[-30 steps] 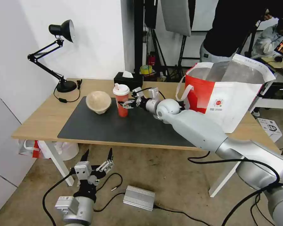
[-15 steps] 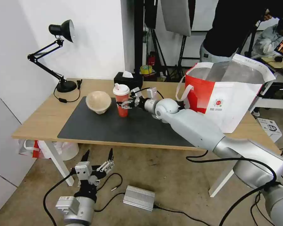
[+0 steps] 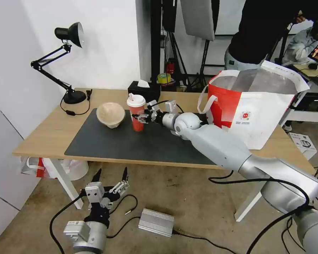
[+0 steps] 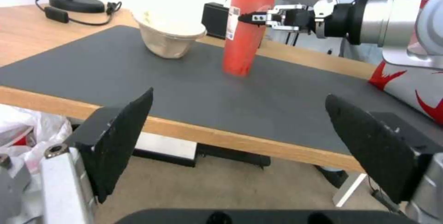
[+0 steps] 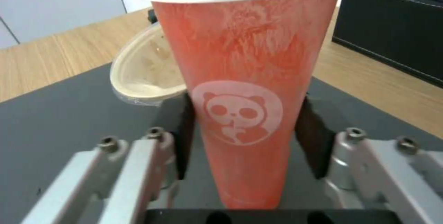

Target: Pick up the trash from the table and place it into the takeout bag.

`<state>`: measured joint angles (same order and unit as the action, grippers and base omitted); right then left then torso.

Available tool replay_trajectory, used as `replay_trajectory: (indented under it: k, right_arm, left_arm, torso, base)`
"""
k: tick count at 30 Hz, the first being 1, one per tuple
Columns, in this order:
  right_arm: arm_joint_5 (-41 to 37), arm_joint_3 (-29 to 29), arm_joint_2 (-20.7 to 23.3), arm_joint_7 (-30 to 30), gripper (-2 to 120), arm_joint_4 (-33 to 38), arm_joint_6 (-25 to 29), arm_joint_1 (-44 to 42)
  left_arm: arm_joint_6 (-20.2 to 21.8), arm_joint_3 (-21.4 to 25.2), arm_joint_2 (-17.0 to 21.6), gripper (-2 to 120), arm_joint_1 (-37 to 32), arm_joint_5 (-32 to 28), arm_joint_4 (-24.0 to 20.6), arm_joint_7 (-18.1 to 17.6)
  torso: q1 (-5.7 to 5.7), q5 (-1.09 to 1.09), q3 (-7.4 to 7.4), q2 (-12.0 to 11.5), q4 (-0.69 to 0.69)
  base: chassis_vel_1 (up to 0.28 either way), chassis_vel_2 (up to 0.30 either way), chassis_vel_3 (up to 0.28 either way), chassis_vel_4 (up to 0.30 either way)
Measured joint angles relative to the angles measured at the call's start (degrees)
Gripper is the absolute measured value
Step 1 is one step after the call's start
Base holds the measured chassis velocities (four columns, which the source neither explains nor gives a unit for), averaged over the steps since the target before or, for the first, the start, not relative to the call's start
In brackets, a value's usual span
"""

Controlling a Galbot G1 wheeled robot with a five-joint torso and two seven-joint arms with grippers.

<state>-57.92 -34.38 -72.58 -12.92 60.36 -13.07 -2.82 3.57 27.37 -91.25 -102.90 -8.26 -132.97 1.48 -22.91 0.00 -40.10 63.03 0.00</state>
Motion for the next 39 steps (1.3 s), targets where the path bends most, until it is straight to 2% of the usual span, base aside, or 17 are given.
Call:
replay_trajectory:
  k: [2, 3, 6, 8, 10, 14, 39]
  right_arm:
    - [-0.01, 0.01, 0.3, -0.06, 33, 0.11, 0.31, -0.36]
    - [-0.01, 0.01, 0.3, -0.06, 33, 0.11, 0.31, -0.36]
    - [0.06, 0.02, 0.68, -0.09, 22, 0.25, 0.8, -0.77]
    - [0.06, 0.02, 0.75, -0.09, 20, 0.28, 0.84, -0.83]
    - [0.16, 0.02, 1.09, -0.13, 11, 0.42, 0.99, -1.01]
    - [0.21, 0.01, 1.4, -0.13, 3, 0.79, 1.01, -1.03]
    - [-1.36, 2.3, 5.55, 1.86, 2, 8.32, 0.98, -0.7]
  left_arm:
    - [-0.02, -0.18, -0.01, 100, 0.09, 0.04, 0.17, 0.0]
    - [-0.02, -0.18, -0.01, 100, 0.09, 0.04, 0.17, 0.0]
    - [-0.03, -0.29, -0.02, 100, 0.17, 0.1, 0.29, 0.0]
    - [-0.03, -0.3, -0.01, 100, 0.18, 0.1, 0.3, -0.01]
    - [-0.04, -0.31, -0.01, 100, 0.24, 0.12, 0.35, -0.02]
    - [-0.08, -0.4, -0.01, 100, 0.32, 0.14, 0.4, -0.04]
    - [-0.48, -0.3, -0.01, 100, 0.01, 0.3, 0.1, -0.16]
  torso:
    - [0.0, 0.0, 0.0, 0.0, 0.01]
    - [0.0, 0.0, 0.0, 0.0, 0.01]
    - [0.0, 0.0, 0.0, 0.0, 0.01]
    - [0.0, 0.01, 0.0, 0.0, 0.01]
    - [0.0, 0.01, 0.0, 0.0, 0.0]
    - [0.0, 0.0, -0.01, 0.0, 0.01]
    - [0.0, 0.0, -0.01, 0.0, 0.0]
  base:
    - [0.0, 0.0, 0.0, 0.0]
    - [0.0, 0.0, 0.0, 0.0]
    - [0.0, 0.0, 0.0, 0.0]
    - [0.0, 0.0, 0.0, 0.0]
    - [0.0, 0.0, 0.0, 0.0]
    - [0.0, 0.0, 0.0, 0.0]
    - [0.0, 0.0, 0.0, 0.0]
